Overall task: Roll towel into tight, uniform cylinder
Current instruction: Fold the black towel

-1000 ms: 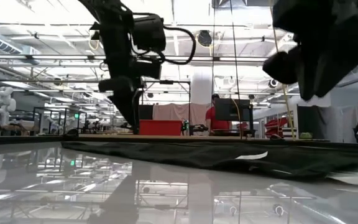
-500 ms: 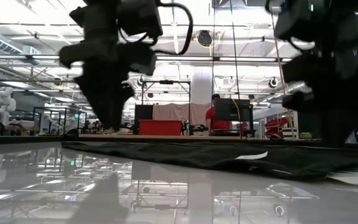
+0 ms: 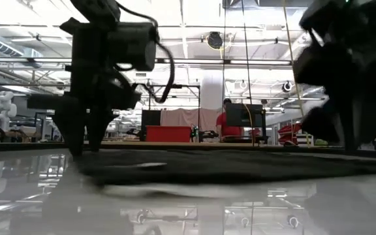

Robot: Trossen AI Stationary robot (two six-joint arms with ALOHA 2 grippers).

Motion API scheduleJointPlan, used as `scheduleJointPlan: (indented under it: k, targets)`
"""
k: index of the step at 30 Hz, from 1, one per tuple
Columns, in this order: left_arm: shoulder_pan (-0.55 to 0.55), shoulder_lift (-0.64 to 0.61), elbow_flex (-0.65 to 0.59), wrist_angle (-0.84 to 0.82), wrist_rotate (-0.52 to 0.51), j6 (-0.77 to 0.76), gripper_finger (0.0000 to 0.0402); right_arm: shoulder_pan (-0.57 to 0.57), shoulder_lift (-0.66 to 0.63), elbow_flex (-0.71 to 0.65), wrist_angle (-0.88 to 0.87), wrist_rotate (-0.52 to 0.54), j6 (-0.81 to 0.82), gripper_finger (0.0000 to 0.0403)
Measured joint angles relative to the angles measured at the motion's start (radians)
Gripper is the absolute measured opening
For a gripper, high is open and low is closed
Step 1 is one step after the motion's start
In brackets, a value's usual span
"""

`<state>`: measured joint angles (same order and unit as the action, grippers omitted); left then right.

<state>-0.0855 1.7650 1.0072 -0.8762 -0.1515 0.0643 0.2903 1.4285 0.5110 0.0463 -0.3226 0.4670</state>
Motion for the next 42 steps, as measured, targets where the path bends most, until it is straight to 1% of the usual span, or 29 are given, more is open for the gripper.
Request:
scheduleJointPlan:
  k: [2,5,7,8,11,13,15,18,20,22,24,28,31,34,38,42]
  targets:
    - [0.025,0.001,-0.001,-0.029,-0.081,0.056,0.0231,0.014,0.015,0.002,0.093,-0.024,0.036,0.0068]
    - [0.07,-0.012,-0.005,-0.051,-0.199,0.106,0.0231,0.02,0.023,0.0,0.191,-0.025,0.063,0.0068]
    - [0.097,-0.03,0.004,-0.085,-0.244,0.11,0.0231,0.018,0.019,0.0,0.247,-0.037,0.071,0.0068]
    - [0.109,-0.04,0.01,-0.101,-0.251,0.106,0.0231,0.016,0.011,0.0,0.264,-0.056,0.071,0.0068]
    - [0.13,-0.077,0.032,-0.16,-0.249,0.063,0.0231,0.012,-0.04,0.001,0.262,-0.073,0.063,0.0068]
    - [0.132,-0.114,0.046,-0.182,-0.242,0.021,0.0231,0.013,-0.097,0.001,0.197,-0.063,0.034,0.0068]
    - [0.123,-0.158,0.057,-0.178,-0.186,-0.033,0.0231,0.013,-0.17,0.001,0.088,-0.017,0.001,0.0069]
    - [0.098,-0.227,0.062,-0.14,-0.068,-0.151,0.0231,0.013,-0.285,0.001,-0.124,0.05,-0.041,0.0079]
    - [0.069,-0.266,0.062,-0.095,0.005,-0.226,0.0231,0.013,-0.362,0.001,-0.274,0.085,-0.056,0.0096]
    - [0.024,-0.289,0.062,-0.042,0.063,-0.277,0.0231,0.012,-0.432,0.001,-0.424,0.094,-0.062,0.0115]
    - [-0.038,-0.298,0.063,0.008,0.073,-0.301,0.0231,0.012,-0.495,0.001,-0.559,0.111,-0.059,0.0133]
    - [-0.184,-0.276,0.064,0.105,0.066,-0.302,0.0231,0.013,-0.596,0.001,-0.753,0.146,-0.043,0.0157]
    - [-0.28,-0.241,0.063,0.183,0.048,-0.311,0.0231,0.02,-0.648,0.001,-0.797,0.174,-0.018,0.0161]
    - [-0.356,-0.199,0.063,0.306,0.042,-0.322,0.0231,0.029,-0.673,0.001,-0.804,0.206,-0.001,0.016]
    - [-0.434,-0.137,0.063,0.449,0.042,-0.324,0.0231,0.032,-0.666,0.001,-0.825,0.264,0.027,0.0153]
    - [-0.478,-0.074,0.063,0.521,0.042,-0.375,0.0231,0.033,-0.642,0.001,-0.827,0.271,0.039,0.0145]
